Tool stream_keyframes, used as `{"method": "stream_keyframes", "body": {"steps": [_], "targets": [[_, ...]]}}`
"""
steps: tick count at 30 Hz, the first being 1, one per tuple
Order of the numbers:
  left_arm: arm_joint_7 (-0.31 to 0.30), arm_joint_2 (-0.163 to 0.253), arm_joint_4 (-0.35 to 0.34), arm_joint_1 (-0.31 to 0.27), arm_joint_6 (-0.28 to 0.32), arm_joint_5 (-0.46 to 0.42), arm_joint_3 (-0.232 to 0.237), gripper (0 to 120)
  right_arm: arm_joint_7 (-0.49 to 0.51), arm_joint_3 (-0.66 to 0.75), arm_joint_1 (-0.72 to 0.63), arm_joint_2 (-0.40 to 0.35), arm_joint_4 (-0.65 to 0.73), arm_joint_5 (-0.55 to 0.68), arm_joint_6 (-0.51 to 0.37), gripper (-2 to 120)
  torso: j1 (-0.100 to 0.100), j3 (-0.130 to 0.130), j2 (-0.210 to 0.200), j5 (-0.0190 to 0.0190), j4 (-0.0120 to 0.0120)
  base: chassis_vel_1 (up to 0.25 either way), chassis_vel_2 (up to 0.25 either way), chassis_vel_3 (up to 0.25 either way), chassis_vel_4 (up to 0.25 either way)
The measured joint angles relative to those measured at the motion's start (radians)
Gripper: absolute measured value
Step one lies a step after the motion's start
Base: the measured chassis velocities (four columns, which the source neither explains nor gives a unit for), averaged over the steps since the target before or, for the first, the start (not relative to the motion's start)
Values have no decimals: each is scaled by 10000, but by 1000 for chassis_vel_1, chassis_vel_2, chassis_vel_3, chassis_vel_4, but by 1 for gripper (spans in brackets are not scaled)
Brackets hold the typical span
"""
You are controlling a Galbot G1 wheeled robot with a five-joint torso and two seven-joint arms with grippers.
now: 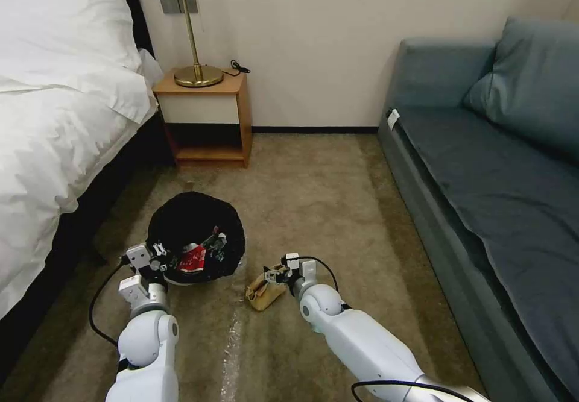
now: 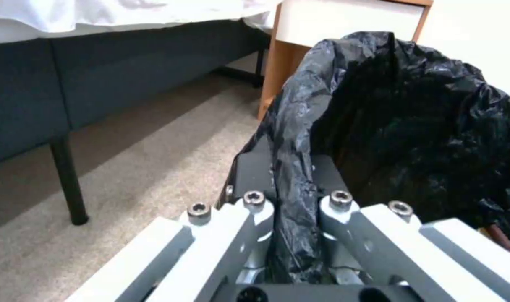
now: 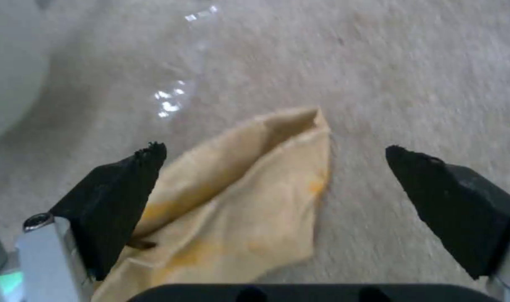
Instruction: Pick up the trash bin, then pick up the garbage on the floor and place it into the trash bin.
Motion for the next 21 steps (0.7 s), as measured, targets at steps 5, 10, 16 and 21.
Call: {"method": "stream_keyframes", "body": {"steps": [5,10,16,21], "targets": [[-2,18,-61,14,8,124,6,4,477,261,-179,498,17,-232,-375,100,0,0,0,0,0,0,0,0,0],[-7,12,-17,-28,30,227,20,4,556,384,-186,842,-20,-367,-413,100,0,0,0,1,2,0,0,0,0],[-6,-231,86,-186,40,490,183,4,749,402,-163,1049,-129,-529,-464,100,0,0,0,1,-1,0,0,0,0],[-3,-321,142,-215,40,580,252,4,812,339,-231,1084,-231,-683,-480,100,0,1,0,1,-1,0,0,0,0]]}}
